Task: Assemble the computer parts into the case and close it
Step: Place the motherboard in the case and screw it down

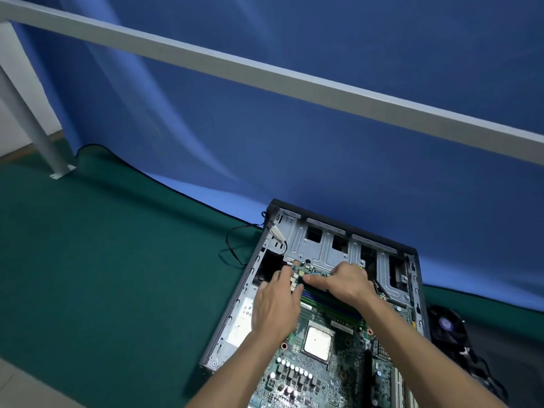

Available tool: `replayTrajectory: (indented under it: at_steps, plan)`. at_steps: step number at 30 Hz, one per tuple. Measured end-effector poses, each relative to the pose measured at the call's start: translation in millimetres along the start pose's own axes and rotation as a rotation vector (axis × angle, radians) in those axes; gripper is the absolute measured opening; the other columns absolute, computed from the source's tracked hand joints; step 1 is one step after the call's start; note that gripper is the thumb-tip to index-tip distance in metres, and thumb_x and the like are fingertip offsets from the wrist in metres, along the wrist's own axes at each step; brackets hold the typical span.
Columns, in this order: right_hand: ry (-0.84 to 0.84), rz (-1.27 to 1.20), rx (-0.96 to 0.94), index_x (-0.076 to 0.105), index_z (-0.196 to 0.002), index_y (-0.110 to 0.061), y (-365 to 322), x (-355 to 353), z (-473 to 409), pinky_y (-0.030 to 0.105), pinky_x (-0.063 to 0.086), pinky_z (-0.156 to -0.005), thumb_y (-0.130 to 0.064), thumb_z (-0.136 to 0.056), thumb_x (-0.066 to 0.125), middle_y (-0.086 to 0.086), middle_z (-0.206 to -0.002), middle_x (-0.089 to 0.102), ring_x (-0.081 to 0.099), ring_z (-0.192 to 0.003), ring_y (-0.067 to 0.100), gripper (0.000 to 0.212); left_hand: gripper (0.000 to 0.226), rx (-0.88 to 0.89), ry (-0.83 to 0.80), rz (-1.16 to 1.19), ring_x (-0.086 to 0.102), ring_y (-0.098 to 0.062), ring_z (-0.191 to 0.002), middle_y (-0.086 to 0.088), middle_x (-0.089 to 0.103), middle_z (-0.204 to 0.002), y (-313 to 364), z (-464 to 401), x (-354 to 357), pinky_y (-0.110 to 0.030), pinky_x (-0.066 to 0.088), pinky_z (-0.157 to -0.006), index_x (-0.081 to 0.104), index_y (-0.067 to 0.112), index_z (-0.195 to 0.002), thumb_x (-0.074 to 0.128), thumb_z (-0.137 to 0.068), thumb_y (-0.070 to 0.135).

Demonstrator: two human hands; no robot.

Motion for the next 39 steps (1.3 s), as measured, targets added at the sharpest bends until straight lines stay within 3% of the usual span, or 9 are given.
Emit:
replayTrajectory:
  at_steps: [7,11,14,17,20,23,27,39]
  plan:
    - [-0.035,0.003,0.028,0.034,-0.054,-0.017,-1,0,-7,0.035,0.026,-0.072,-0.077,-0.057,0.069,-0.002,-0.063,0.032,0.038,-0.080,0.022,0.070,0.021,0.032,0.020,0.026,0.044,-0.011,-0.077,0.008,0.057,-0.096,1,2,-3,-0.025,0.036,-0.069,0.046,0.023,-0.113,0.045,-0.097,0.038]
    - [-0.080,-0.026,0.011,0.031,-0.051,-0.017,1,-2,-7,0.032,0.019,-0.055,-0.077,-0.055,0.070,-0.002,-0.054,0.034,0.032,-0.056,0.016,0.071,0.021,0.062,0.012,0.041,0.046,-0.011,-0.074,0.010,0.051,-0.088,2,2,-3,-0.024,0.035,-0.067,0.046,0.021,-0.113,0.045,-0.098,0.036]
    - [-0.171,-0.033,-0.009,0.031,-0.052,-0.017,0,-8,-8,0.030,0.021,-0.053,-0.073,-0.057,0.070,-0.003,-0.052,0.030,0.028,-0.049,0.015,0.069,0.022,0.064,0.000,0.024,0.047,-0.012,-0.074,0.006,0.055,-0.092,3,1,-3,-0.025,0.035,-0.066,0.044,0.021,-0.114,0.043,-0.098,0.036]
    - [-0.177,0.009,-0.008,0.036,-0.057,-0.017,-1,-10,-7,0.030,0.025,-0.053,-0.077,-0.058,0.067,-0.002,-0.057,0.035,0.035,-0.053,0.015,0.068,0.016,0.042,0.001,-0.014,0.044,-0.012,-0.065,0.007,0.052,-0.076,2,2,-1,-0.028,0.032,-0.064,0.039,0.023,-0.106,0.038,-0.099,0.037]
    - [-0.139,0.009,-0.002,0.044,-0.066,-0.016,0,-7,-6,0.030,0.032,-0.059,-0.079,-0.059,0.064,-0.001,-0.067,0.046,0.044,-0.064,0.014,0.067,0.014,0.042,-0.018,-0.064,0.044,-0.010,-0.058,0.007,0.050,-0.061,5,1,0,-0.030,0.035,-0.077,0.033,0.025,-0.092,0.032,-0.099,0.038]
    - [-0.209,-0.048,-0.017,0.035,-0.057,-0.018,0,-10,-4,0.029,0.026,-0.053,-0.072,-0.063,0.068,-0.002,-0.056,0.035,0.035,-0.053,0.013,0.063,0.018,0.039,-0.071,-0.065,0.046,-0.013,-0.061,0.008,0.050,-0.062,5,-3,0,-0.034,0.037,-0.086,0.036,0.026,-0.088,0.031,-0.099,0.039]
    - [-0.221,-0.074,-0.027,0.028,-0.053,-0.018,-2,-12,-3,0.030,0.021,-0.053,-0.065,-0.063,0.072,-0.002,-0.051,0.025,0.026,-0.048,0.014,0.065,0.019,0.057,-0.082,-0.044,0.039,-0.010,-0.062,0.009,0.044,-0.061,2,-3,-3,-0.035,0.040,-0.084,0.034,0.027,-0.085,0.033,-0.099,0.040]
    - [-0.132,-0.026,0.029,0.030,-0.051,-0.017,5,-7,-6,0.030,0.021,-0.051,-0.074,-0.055,0.072,-0.002,-0.050,0.032,0.030,-0.048,0.016,0.071,0.017,0.104,-0.096,-0.084,0.036,-0.004,-0.053,0.008,0.042,-0.056,1,-3,1,-0.034,0.035,-0.090,0.033,0.026,-0.087,0.034,-0.100,0.037]
Point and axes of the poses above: each hand's wrist, its own z-axis away from the middle knuckle, its own x-axis out of the palm, y = z × x, the point moved 1 cm from there along -z, towards the middle knuckle
